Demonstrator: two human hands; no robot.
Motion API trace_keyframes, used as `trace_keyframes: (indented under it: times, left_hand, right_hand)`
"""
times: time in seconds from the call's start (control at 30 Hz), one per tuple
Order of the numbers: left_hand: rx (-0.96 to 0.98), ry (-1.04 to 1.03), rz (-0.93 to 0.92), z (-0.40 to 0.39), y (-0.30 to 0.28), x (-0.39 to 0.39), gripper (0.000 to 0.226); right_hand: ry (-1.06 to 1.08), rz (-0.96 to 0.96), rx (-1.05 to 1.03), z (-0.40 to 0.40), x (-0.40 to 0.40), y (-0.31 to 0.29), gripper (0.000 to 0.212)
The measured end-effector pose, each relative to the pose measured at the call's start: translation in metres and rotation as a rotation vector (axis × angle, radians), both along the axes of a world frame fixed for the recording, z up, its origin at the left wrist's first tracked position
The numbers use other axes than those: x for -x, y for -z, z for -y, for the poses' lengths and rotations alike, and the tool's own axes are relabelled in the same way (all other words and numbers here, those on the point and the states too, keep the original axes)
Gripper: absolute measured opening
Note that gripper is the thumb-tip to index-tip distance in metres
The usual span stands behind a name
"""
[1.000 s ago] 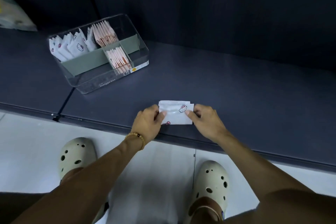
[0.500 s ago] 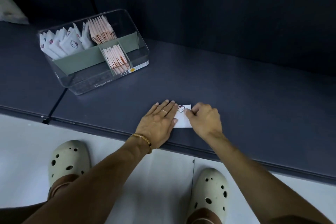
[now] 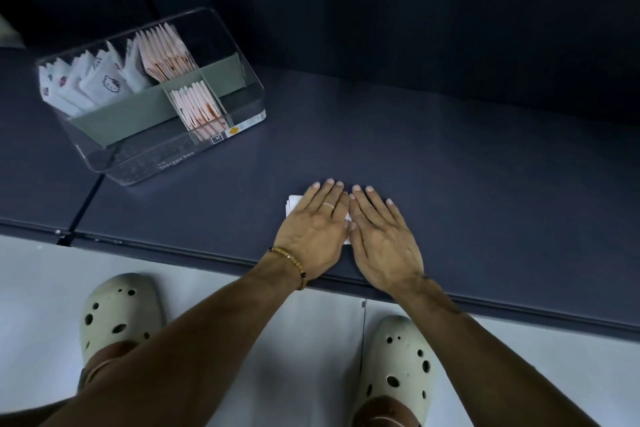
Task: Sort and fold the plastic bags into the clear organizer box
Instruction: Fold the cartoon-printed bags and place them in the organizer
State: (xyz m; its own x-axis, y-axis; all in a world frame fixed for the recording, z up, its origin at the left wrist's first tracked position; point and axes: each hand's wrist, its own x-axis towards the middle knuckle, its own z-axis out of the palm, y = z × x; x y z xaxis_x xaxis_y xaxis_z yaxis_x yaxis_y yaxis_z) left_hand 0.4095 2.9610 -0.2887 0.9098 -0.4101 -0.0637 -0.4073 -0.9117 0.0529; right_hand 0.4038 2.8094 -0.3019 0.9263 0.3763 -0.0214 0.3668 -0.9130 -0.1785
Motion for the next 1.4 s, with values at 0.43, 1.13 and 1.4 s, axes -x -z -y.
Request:
trace_keyframes:
  times: [0.43,1.13,1.4]
  left_hand:
    - [0.188,0.039,-0.12,-0.072,0.006,0.0,0.054]
    - [0.197,-0.27,-0.447,-0.042,-0.034,-0.037,0.038]
    - [0.75,-0.359,-0.581,-0.091,-0.058,-0.03,0.015]
  right_hand:
    - [0.016,0.038,0.016,-0.006,0.001,-0.005,0.054]
    - [0.008,0.039,-0.025,-0.004,0.003,-0.004,0.054]
    - [0.146,-0.245,-0.45,-0.042,-0.01,-0.035,0.041]
